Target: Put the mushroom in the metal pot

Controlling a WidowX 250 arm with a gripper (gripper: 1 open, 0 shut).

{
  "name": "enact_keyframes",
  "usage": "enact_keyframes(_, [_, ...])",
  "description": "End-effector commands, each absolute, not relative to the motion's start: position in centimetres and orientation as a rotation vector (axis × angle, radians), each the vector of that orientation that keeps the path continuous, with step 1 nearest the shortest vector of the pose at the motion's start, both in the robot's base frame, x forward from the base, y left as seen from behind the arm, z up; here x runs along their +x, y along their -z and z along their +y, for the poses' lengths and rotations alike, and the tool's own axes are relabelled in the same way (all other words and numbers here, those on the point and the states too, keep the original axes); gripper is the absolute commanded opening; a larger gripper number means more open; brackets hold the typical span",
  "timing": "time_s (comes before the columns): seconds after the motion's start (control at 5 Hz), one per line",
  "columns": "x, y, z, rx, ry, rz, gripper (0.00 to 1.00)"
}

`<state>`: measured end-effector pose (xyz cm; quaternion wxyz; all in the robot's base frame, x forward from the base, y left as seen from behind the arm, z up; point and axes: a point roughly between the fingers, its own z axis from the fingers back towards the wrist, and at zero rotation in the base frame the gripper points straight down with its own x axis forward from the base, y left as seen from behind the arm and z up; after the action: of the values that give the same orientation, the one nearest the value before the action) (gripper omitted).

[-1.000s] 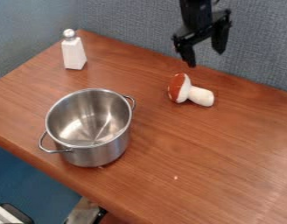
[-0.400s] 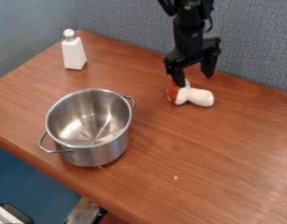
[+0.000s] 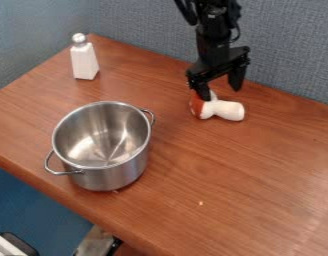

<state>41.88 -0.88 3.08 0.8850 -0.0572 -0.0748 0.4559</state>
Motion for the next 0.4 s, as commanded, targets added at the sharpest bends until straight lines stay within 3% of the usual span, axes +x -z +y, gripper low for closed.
enact_keyframes(0.0, [42.8,-2.7,-2.8,-0.075,-1.009,-0.150,1.00])
enact_keyframes(0.2, [43.3,-2.1,-1.2,-0.053,-0.963,-0.130,1.00])
